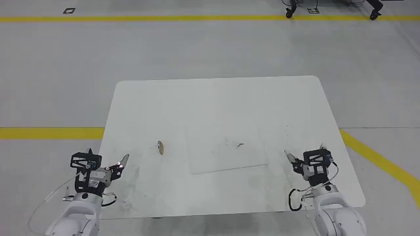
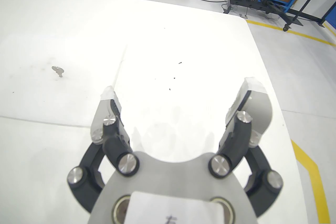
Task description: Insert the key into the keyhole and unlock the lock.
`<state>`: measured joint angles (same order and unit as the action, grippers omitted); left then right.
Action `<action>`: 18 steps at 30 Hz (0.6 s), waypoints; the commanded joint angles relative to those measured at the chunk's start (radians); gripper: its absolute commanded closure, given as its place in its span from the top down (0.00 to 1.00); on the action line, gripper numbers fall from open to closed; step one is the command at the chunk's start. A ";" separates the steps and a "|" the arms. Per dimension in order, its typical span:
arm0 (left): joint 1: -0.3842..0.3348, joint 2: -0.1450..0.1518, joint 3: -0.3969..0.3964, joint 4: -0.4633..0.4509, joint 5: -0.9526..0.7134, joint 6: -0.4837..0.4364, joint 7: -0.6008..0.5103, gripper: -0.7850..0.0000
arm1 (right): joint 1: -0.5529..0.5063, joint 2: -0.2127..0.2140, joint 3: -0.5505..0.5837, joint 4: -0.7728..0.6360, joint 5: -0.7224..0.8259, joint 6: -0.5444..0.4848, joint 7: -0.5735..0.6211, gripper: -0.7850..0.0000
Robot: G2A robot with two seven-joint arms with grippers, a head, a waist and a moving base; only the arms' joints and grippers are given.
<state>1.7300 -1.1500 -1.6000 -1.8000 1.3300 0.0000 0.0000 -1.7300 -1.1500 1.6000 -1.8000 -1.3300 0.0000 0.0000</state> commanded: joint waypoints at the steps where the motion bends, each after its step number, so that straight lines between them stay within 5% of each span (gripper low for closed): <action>1: 0.000 0.000 0.000 0.000 0.000 0.000 0.000 1.00 | 0.009 0.000 -0.014 0.000 0.006 -0.037 -0.005 1.00; 8: 0.000 0.000 0.000 0.000 0.000 0.000 0.000 1.00 | 0.179 0.003 -0.129 0.118 -0.009 -0.333 0.088 1.00; 12: 0.000 0.000 0.000 0.000 0.000 0.000 0.000 1.00 | 0.271 -0.001 -0.202 0.178 -0.029 -0.415 0.156 1.00; 14: 0.000 0.000 0.000 0.000 0.000 0.000 0.000 1.00 | 0.308 -0.004 -0.235 0.200 -0.036 -0.444 0.176 0.91; 18: 0.000 0.000 0.000 0.000 0.000 0.000 0.000 1.00 | 0.370 -0.010 -0.283 0.241 -0.027 -0.484 0.202 1.00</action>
<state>1.7300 -1.1500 -1.6000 -1.8000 1.3300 0.0000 0.0000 -1.3736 -1.1588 1.3247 -1.5679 -1.3632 -0.4745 0.1995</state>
